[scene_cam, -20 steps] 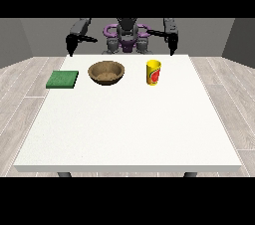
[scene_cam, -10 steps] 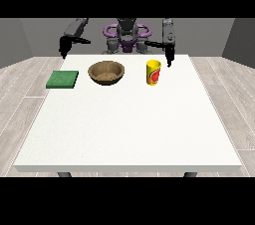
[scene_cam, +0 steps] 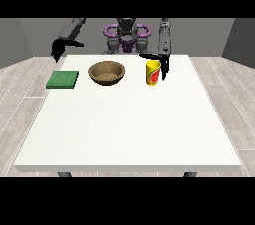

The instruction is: Pick the cup and pour the ball into the bowl, then pick the bowl and place it on the pad

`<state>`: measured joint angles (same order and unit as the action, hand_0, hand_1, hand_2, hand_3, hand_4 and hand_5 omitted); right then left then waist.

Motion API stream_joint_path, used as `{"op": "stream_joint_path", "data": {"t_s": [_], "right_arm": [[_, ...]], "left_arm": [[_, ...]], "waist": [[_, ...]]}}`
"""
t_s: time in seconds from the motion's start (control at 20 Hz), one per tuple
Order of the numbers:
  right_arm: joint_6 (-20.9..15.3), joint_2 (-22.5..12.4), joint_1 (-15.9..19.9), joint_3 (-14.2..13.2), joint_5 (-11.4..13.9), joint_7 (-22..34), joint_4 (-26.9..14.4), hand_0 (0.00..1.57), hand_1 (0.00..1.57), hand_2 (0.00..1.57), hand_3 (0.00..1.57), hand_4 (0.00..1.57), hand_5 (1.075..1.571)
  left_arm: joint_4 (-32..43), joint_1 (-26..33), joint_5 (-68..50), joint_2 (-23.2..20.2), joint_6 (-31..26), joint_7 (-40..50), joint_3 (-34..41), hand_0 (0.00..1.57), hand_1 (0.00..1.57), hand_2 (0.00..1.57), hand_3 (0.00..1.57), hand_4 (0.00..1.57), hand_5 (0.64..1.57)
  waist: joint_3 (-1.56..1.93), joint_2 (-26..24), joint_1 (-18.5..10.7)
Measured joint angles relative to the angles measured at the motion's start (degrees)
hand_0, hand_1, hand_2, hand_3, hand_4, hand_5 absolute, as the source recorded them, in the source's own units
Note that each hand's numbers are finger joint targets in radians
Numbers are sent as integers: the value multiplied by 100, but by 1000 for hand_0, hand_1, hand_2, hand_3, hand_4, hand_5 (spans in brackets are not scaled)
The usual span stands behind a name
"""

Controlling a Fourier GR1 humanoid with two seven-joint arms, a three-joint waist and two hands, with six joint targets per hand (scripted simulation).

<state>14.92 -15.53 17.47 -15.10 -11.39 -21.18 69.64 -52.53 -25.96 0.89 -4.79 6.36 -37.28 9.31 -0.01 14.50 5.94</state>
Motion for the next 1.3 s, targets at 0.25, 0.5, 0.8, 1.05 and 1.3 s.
{"op": "stream_joint_path", "data": {"t_s": [0.25,0.5,0.8,1.05,1.3], "right_arm": [[107,-85,114,-36,-66,-83,1,0,0,0,0,0,1562],[276,-226,326,-100,-166,-120,-90,0,0,0,0,0,1558],[565,-642,376,-396,-381,-109,-283,0,0,0,0,0,1555],[683,-839,321,-544,-322,-219,-1034,0,0,0,0,0,1558],[632,-958,162,-681,-213,-302,-1791,0,0,136,0,0,1560]], "left_arm": [[685,-248,-7,-143,112,-542,223,1289,1289,1571,1571,789,1524],[855,-431,716,-342,1332,-569,118,1319,1319,1571,1571,855,1508],[1098,-595,968,-347,2027,-770,165,1356,1356,1571,1571,913,1511],[1064,-757,1675,-264,2502,133,-399,1374,1374,1571,1571,1015,1531],[892,-872,2539,-83,2642,1258,-1173,1395,1395,1571,1571,1113,1567]], "waist": [[-1,194,103],[10,400,339],[30,420,434],[19,-179,210],[17,-936,-280]]}}
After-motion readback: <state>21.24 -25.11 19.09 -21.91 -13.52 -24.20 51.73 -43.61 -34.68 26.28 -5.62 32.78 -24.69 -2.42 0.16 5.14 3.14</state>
